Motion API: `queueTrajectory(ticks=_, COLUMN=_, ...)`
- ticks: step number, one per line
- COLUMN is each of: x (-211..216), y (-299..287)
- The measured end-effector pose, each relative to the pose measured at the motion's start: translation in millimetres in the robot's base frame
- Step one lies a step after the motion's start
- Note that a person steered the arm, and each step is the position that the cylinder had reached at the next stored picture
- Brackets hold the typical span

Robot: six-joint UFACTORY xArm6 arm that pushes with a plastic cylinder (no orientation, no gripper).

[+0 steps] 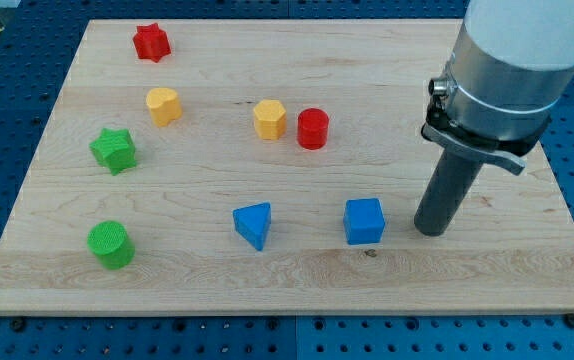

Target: Slightly move the blue triangle to the left of the blue cube

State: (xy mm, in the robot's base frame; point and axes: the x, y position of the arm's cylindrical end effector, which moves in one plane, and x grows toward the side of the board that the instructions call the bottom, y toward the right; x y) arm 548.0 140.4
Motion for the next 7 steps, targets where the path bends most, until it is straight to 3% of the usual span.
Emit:
queueTrajectory(ticks=4, x=70.6, y=-107.5)
queueTrajectory(ticks=5, x=70.6, y=-168.4)
queueTrajectory(ticks=6, x=44.6, y=-222.8)
queueTrajectory(ticks=7, x=23.7, y=-204.0)
